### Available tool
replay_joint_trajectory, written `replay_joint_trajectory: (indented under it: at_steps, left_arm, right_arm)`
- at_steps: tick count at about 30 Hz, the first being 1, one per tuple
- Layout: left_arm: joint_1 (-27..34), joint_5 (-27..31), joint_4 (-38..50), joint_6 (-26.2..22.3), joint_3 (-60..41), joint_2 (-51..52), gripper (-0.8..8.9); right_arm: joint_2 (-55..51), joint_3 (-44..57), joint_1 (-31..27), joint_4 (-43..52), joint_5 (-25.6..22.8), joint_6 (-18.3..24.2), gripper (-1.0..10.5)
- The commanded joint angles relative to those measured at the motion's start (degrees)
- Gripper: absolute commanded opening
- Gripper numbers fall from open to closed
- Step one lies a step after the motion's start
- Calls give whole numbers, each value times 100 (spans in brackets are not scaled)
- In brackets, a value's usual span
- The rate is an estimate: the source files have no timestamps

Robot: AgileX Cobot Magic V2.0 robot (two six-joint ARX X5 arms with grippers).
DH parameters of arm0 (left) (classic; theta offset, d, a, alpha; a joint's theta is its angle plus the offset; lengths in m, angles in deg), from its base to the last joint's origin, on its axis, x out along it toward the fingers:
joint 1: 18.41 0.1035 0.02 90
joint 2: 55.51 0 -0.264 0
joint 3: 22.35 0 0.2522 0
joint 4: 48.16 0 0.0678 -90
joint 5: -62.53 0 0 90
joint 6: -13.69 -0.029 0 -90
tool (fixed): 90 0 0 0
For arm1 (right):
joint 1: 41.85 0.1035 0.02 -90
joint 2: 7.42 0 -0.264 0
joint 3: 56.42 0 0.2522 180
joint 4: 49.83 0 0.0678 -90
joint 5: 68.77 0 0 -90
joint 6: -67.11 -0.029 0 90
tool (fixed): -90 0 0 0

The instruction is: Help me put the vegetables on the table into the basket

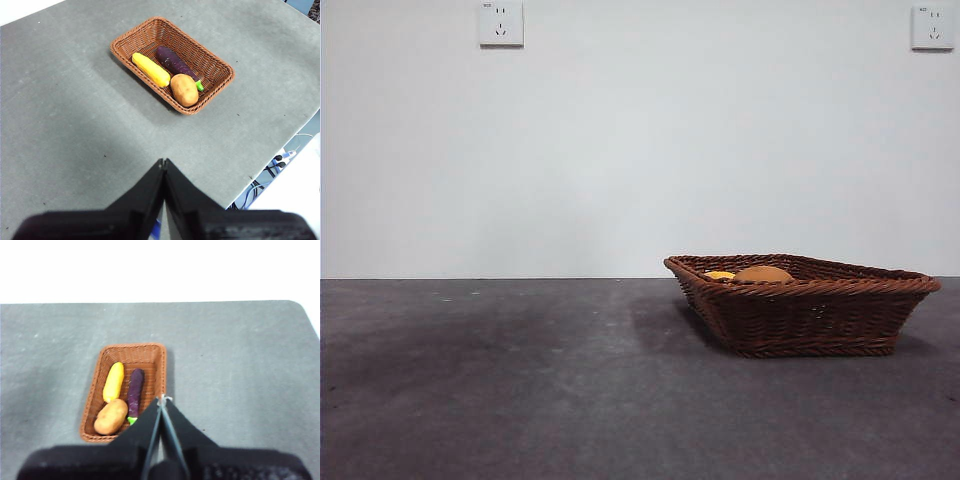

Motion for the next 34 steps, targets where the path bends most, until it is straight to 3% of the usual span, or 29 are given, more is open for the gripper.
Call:
replay_joint_trajectory:
  at_steps: [1, 10, 12, 13, 15, 16, 18, 21, 24, 28, 34]
  left_arm:
    - [-7, -2, 20, -66, -26, -7, -4]
    - [227, -2, 22, -107, -28, -490, -4]
    - [625, -131, 133, -649, -48, -468, -4]
    - [850, -374, 234, -1152, -133, -365, -4]
    - [1408, -1207, 1012, -2337, -815, 109, -4]
    - [1735, -1624, 1674, -2546, -1388, 431, -4]
    - [2422, -1963, 3265, -2417, -2855, 1193, -4]
    - [3233, -1947, 5781, -2107, -5455, 2424, -4]
    - [3620, -1910, 7263, -1453, -7729, 3729, -4]
    - [3672, -743, 7434, -855, -9071, 4852, -4]
    - [3698, -46, 7180, -507, -9777, 5792, -4]
  right_arm:
    - [42, 22, 4, -133, -184, -44, 1]
    - [798, 22, 4, -133, -275, -44, 1]
    - [1075, 22, 4, -133, -278, -44, 1]
    - [1252, 22, 4, -133, -278, -44, 1]
    - [1582, 22, 4, -133, -299, -42, 1]
    - [1753, 22, 4, -133, -299, -44, 1]
    - [2127, 22, 4, -133, -302, -42, 1]
    - [2640, 22, 4, -133, -299, -44, 1]
    - [3091, 22, 4, -129, -302, -44, 1]
    - [3462, 22, 0, -129, -299, -44, 1]
    - [3742, 22, 0, -92, -302, -44, 1]
